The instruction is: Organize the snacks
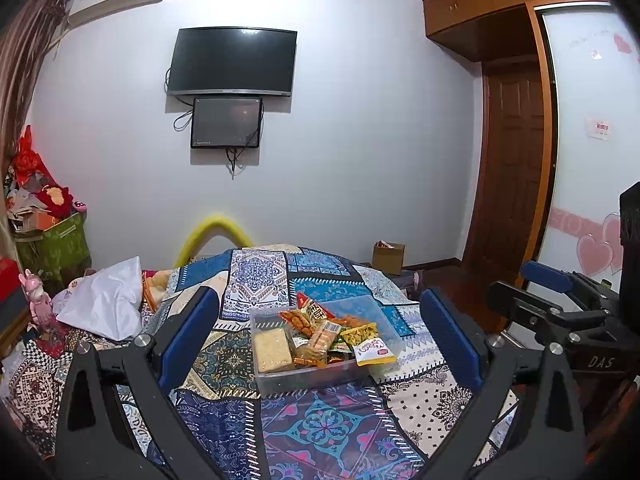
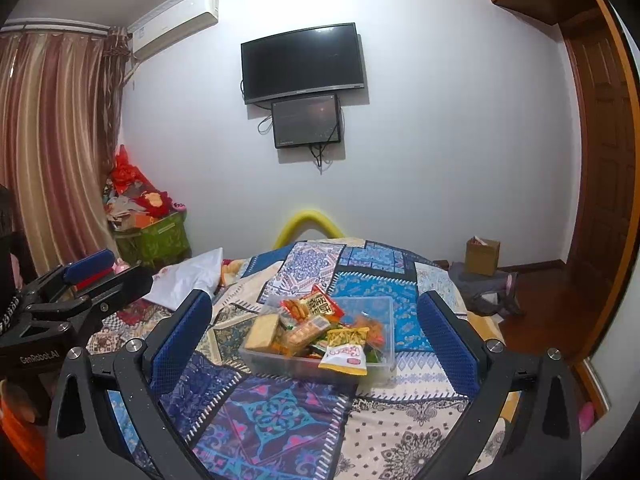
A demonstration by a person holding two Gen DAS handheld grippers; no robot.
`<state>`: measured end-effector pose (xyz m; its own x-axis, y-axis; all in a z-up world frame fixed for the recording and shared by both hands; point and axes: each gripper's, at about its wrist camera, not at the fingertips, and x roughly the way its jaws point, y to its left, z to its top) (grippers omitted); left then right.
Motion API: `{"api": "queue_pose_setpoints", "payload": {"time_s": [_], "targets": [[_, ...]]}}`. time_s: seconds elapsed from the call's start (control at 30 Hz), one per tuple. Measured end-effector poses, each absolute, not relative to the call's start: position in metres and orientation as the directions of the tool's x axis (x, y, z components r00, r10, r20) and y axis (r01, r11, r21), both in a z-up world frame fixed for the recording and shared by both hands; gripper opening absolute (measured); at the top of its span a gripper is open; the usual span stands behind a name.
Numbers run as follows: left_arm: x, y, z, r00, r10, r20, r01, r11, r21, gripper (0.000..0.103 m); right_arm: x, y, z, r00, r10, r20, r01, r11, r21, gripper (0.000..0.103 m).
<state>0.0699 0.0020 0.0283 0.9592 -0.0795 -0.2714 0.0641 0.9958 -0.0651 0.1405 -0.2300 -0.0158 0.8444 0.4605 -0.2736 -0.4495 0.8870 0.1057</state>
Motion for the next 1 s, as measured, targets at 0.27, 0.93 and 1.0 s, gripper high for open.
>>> {"api": "queue_pose_setpoints", "payload": {"time_s": [0.27, 0.93, 1.0], "targets": [[0.0727, 0.0015, 0.0264, 0.958, -0.079, -0.276, 0.064, 0.996, -0.066, 0.102, 0.1382, -0.2326, -0.0179, 0.843, 0.462, -0.275, -0.449, 0.887, 0.111, 0.102], [0.0781, 0.0022, 0.0212, 0.955, -0.076, -0.287, 0.059, 0.996, -0.068, 0.102, 0.1385, -0.2330, -0.0182, 0.842, 0.460, -0.281, -0.446, 0.887, 0.117, 0.102], [0.0780, 0.0024, 0.0212, 0.955, -0.076, -0.287, 0.059, 0.996, -0.068, 0.102, 0.1387, -0.2329, -0.0184, 0.842, 0.460, -0.281, -0.446, 0.888, 0.116, 0.102]]}}
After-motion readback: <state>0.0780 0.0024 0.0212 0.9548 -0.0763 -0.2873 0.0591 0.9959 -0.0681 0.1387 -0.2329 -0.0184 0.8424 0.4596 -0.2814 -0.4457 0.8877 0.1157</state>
